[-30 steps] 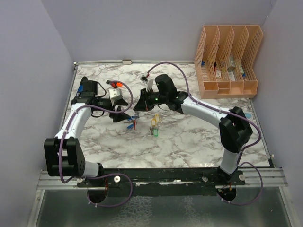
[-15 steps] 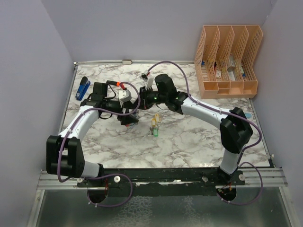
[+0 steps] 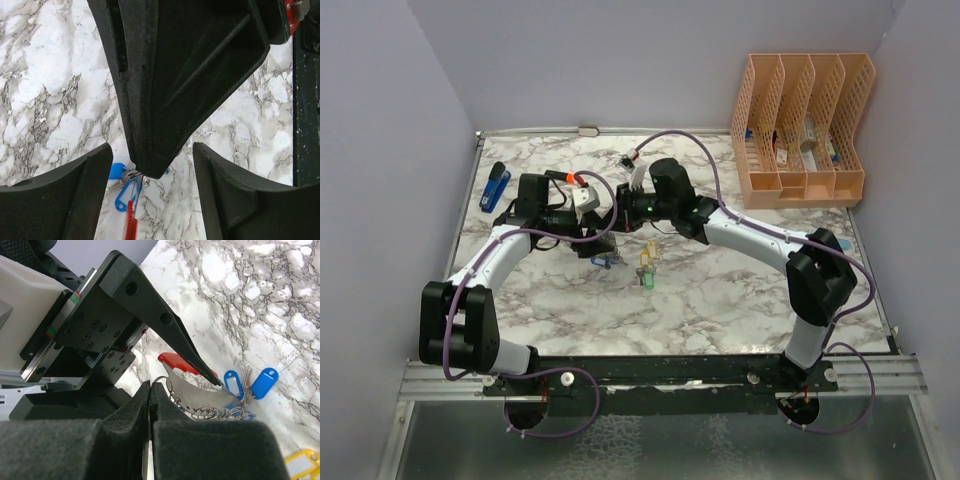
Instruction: Put the keys on the keyring
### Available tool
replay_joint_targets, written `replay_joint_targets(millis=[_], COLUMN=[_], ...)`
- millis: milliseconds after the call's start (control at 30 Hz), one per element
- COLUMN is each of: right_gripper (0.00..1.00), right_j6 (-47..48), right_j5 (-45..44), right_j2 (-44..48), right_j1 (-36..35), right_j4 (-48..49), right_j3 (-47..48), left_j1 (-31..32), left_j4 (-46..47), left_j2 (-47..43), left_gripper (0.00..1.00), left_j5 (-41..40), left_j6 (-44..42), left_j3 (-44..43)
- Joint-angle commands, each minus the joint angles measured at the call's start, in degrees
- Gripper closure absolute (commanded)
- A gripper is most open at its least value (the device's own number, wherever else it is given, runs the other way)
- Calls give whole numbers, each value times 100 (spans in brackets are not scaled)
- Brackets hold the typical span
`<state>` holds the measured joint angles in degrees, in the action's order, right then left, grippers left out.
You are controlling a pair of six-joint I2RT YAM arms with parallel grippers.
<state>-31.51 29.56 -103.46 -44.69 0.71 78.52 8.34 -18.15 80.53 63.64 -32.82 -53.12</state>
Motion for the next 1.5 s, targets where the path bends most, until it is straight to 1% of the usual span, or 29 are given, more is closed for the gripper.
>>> replay_joint_targets(millis=[0, 100, 400, 533, 600, 667, 767, 867, 967, 1067, 1233, 1300, 1467], right_gripper=[99, 99, 99, 99, 99, 99, 99, 99, 99, 99, 99, 99, 99], right_j6=[-84, -78, -92, -108, -102, -97, -114, -123, -153, -166, -211, -213, -216], right_j5=[-68, -74, -153, -172, -171, -180, -165, -152, -129, -97, -35, -16, 26], right_j2=[328, 377, 567, 638, 687, 706, 750, 771, 809, 822, 840, 837, 878], right_j1=[-40, -39, -40, -37, -40, -40, -40, -40, -40, -39, -40, -40, -39], right_j4=[377, 377, 413, 430, 423, 409, 459, 488, 546, 605, 745, 755, 769], right_j3=[-115, -157, -326, -376, -383, -401, -465, -537, -636, -701, -744, -725, -700], left_j1=[27, 27, -26, -49, -72, -105, -165, -199, -224, -238, -245, -253, -247], left_j4=[-35, -152, -747, -816, -806, -819, -866, -981, -1180, -1339, -1434, -1461, -1782], left_j2=[5, 10, 23, 32, 25, 16, 0, 1, -5, -8, 27, 72, 259], left_gripper=[35, 41, 50, 60, 62, 69, 74, 76, 80, 81, 80, 77, 74], left_j5=[281, 414, 894, 905, 924, 970, 1030, 1118, 1226, 1327, 1552, 1567, 1583], left_j6=[-298, -500, -1395, -1584, -1609, -1625, -1672, -1793, -1982, -2055, -2117, -2146, -2491], left_j3=[56, 56, 63, 117, 114, 68, 0, -52, -124, -219, -300, -314, -416])
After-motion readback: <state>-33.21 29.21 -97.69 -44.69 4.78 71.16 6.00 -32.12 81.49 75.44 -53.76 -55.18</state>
